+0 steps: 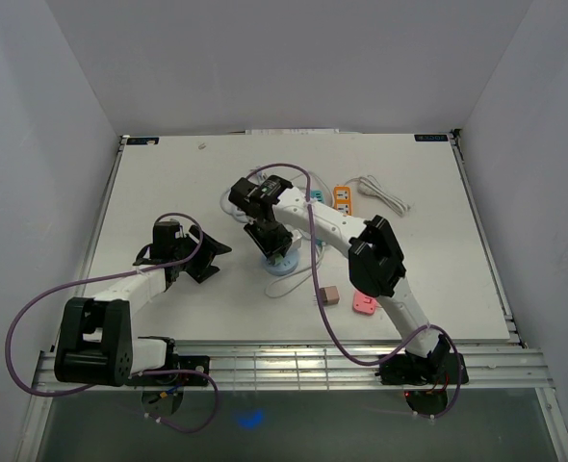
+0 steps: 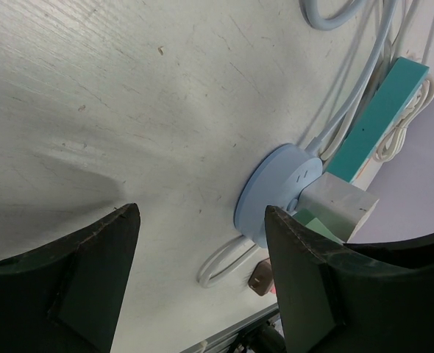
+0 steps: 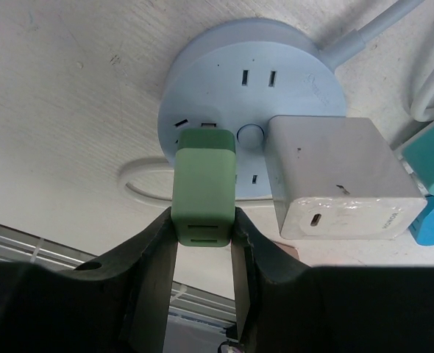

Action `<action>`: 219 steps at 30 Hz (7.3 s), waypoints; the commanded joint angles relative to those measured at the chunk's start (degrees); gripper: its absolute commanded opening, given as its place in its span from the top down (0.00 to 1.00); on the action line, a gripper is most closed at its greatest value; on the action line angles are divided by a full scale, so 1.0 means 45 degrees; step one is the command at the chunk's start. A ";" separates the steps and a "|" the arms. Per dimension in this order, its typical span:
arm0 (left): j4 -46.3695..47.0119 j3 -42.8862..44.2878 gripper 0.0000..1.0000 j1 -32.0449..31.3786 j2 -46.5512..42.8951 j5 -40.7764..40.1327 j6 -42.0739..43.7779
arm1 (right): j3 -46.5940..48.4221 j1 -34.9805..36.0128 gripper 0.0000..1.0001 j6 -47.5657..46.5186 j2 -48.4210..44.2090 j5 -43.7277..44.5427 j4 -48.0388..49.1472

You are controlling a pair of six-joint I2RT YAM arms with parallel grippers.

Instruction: Insert the plug

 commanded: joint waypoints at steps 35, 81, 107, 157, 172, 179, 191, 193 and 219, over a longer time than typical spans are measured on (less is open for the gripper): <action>0.0060 0.0347 0.22 -0.0721 0.0127 -0.0477 0.0066 | 0.1349 -0.0563 0.92 -0.0074 0.3164 0.0088 0.0028; 0.0705 0.0913 0.22 -0.1561 0.1181 -0.0555 -0.0168 | -0.2180 -0.0231 0.92 -0.1049 0.0980 0.0244 -0.0539; 0.0881 0.0641 0.22 -0.2245 0.1182 -0.0691 -0.0343 | 0.1215 -0.0348 0.91 -0.0523 0.3007 0.0674 -0.0657; 0.0315 0.1167 0.22 -0.2362 0.1006 -0.0652 0.0047 | -0.0054 -0.0602 0.44 -0.0581 0.0665 -0.0205 0.1394; 0.0061 0.1421 0.22 -0.2362 0.0986 -0.0691 0.0203 | 0.0707 -0.0622 0.36 -0.0717 -0.0039 0.0459 0.1570; 0.0100 0.1480 0.22 -0.2362 0.1064 -0.0555 0.0203 | 0.0610 -0.0621 0.39 -0.0991 -0.0311 0.0948 0.1862; 0.0002 0.1499 0.22 -0.2362 0.1045 -0.0574 0.0281 | -0.1595 -0.0544 0.36 -0.1655 -0.2478 -0.0126 0.3424; -0.0017 0.1461 0.22 -0.2362 0.1006 -0.0594 0.0301 | -0.2123 -0.0466 0.37 -0.1675 -0.2733 -0.0069 0.3659; -0.0896 0.2007 0.22 -0.2342 0.0654 -0.0906 0.0632 | -0.7046 0.1019 0.40 -0.2162 -0.5117 0.3173 0.7839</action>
